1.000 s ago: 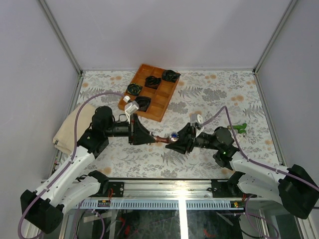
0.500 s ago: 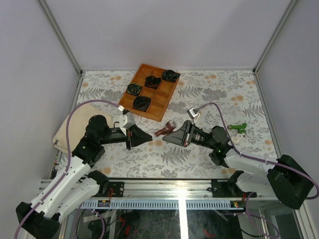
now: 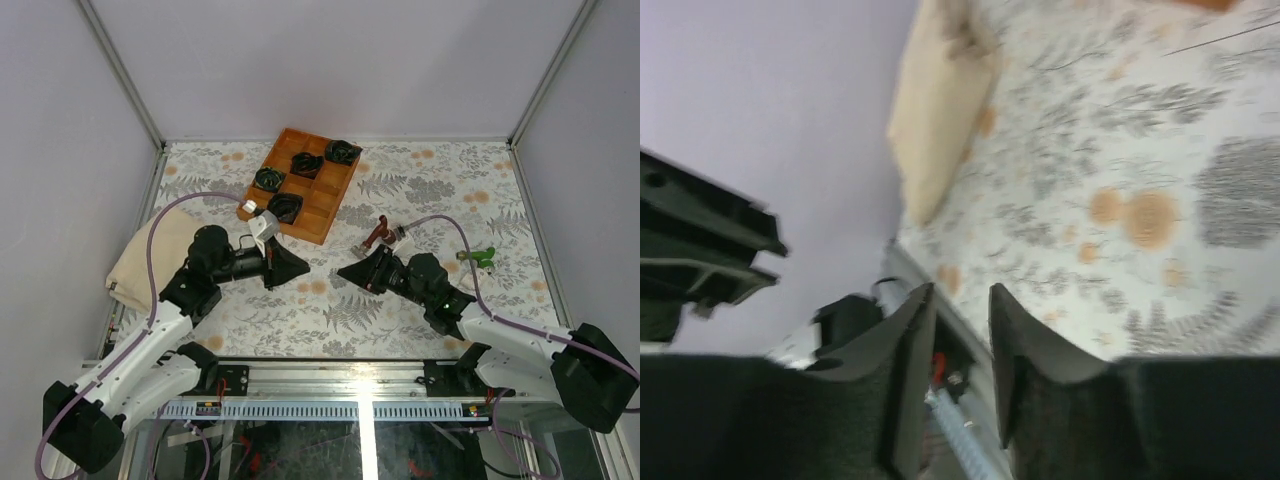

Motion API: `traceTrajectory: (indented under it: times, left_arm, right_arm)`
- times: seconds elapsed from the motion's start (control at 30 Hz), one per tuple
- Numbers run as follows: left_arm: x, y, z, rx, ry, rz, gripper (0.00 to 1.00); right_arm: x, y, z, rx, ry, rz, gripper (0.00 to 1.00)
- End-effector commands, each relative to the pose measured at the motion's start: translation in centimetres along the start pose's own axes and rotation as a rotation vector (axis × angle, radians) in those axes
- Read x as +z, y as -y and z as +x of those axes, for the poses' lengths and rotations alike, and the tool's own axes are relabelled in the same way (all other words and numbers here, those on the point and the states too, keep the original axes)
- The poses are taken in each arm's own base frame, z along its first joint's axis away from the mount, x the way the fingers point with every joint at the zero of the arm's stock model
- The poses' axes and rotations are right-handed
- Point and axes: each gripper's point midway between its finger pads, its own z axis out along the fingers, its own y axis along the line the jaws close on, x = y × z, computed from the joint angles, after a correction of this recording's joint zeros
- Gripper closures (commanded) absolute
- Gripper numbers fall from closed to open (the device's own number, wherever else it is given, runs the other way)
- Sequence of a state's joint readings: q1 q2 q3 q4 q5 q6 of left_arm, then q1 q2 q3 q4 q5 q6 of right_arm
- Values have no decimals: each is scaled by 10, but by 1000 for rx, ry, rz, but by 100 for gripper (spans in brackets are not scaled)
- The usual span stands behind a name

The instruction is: Install the water faucets

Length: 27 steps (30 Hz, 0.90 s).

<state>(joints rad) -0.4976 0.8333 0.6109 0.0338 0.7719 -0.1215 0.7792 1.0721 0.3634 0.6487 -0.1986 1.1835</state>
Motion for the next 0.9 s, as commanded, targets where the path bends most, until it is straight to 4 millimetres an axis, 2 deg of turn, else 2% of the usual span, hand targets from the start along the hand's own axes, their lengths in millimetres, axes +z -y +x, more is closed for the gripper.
traceTrajectory:
  times: [0.0,0.07,0.17,0.23,0.3,0.4,0.43,0.47,0.5,0.63,0.87]
  left_arm:
    - [3,-11,-17,-33,90,-69,76]
    - [3,-15,-22,-62,137,-100,61]
    - [2,-21,-26,-109,189,-138,49]
    - [-1,-28,-32,-163,241,-190,39]
    - [-6,-35,-40,-214,305,-243,26]
    - [-18,-53,-47,-338,426,-356,22]
    - [-23,-60,-45,-412,463,-400,19]
    - [-28,-65,-42,-472,481,-442,3]
    - [-34,-71,-39,-515,494,-494,0]
    - [-41,-68,-37,-477,482,-511,0]
    - [-39,-64,-27,-502,421,-510,0]
  right_arm:
    - [-11,25,-41,-258,166,218,57]
    - [-28,44,-61,-338,213,395,47]
    - [-64,64,-99,-451,311,640,33]
    - [-86,76,-120,-457,350,750,23]
    - [-107,91,-138,-434,372,834,13]
    - [-138,113,-159,-384,406,960,1]
    - [-151,120,-165,-373,420,1018,1]
    - [-162,126,-170,-359,435,1066,1]
    - [-169,132,-173,-347,439,1098,1]
    - [-196,159,-182,-243,466,1200,1]
    - [-237,211,-176,-76,465,1417,1]
